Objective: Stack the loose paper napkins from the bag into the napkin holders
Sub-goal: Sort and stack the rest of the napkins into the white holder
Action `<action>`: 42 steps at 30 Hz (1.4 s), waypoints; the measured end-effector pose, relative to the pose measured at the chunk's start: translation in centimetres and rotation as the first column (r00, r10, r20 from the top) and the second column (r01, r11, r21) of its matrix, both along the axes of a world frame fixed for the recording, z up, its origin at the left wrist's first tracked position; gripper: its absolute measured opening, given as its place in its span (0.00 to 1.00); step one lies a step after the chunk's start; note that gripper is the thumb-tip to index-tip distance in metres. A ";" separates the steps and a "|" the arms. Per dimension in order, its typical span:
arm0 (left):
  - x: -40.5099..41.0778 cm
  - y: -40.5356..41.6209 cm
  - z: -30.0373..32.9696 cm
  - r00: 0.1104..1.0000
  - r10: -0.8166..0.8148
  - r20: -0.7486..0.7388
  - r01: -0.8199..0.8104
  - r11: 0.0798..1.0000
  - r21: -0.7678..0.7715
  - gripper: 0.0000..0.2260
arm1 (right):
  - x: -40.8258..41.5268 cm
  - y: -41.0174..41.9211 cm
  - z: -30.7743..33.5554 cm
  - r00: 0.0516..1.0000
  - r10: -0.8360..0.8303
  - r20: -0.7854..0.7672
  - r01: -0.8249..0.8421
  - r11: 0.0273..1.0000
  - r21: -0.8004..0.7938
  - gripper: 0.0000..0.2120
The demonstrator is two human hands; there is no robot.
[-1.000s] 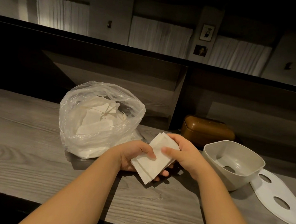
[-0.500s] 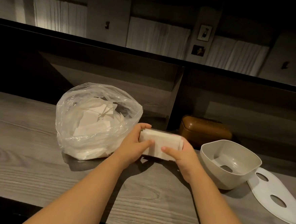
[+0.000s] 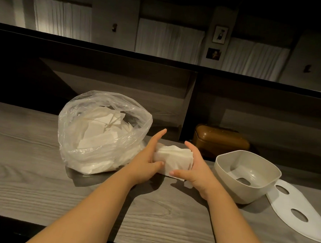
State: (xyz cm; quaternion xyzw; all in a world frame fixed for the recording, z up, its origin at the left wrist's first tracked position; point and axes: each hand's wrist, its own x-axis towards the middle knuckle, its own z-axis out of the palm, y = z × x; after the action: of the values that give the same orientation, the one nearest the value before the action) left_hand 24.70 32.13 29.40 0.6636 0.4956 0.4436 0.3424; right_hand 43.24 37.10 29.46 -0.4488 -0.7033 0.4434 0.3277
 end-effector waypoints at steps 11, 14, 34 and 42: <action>0.3 -0.2 0.3 0.999 -0.006 -0.042 0.004 1.000 -0.029 0.40 | 0.3 0.4 -0.3 0.997 -0.079 -0.017 0.080 0.994 0.080 0.48; 0.1 0.0 0.0 0.999 0.032 0.034 -0.032 0.999 -0.009 0.40 | 0.1 0.4 -0.2 0.993 -0.099 -0.072 0.101 0.994 0.037 0.45; -0.1 0.1 -0.1 1.000 0.016 0.013 -0.016 1.000 0.006 0.47 | -0.5 0.0 -0.5 0.994 -0.087 0.062 0.081 0.993 0.083 0.50; 0.0 0.5 -0.1 0.975 0.220 0.039 -0.219 0.975 -0.041 0.29 | -0.5 -0.3 0.4 0.985 -0.171 -0.037 0.174 0.981 0.081 0.27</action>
State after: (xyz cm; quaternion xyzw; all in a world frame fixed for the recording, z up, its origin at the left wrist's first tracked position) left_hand 24.68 32.63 29.26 0.5887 0.5665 0.4837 0.3140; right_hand 42.78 36.75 29.91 -0.4874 -0.6749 0.3899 0.3937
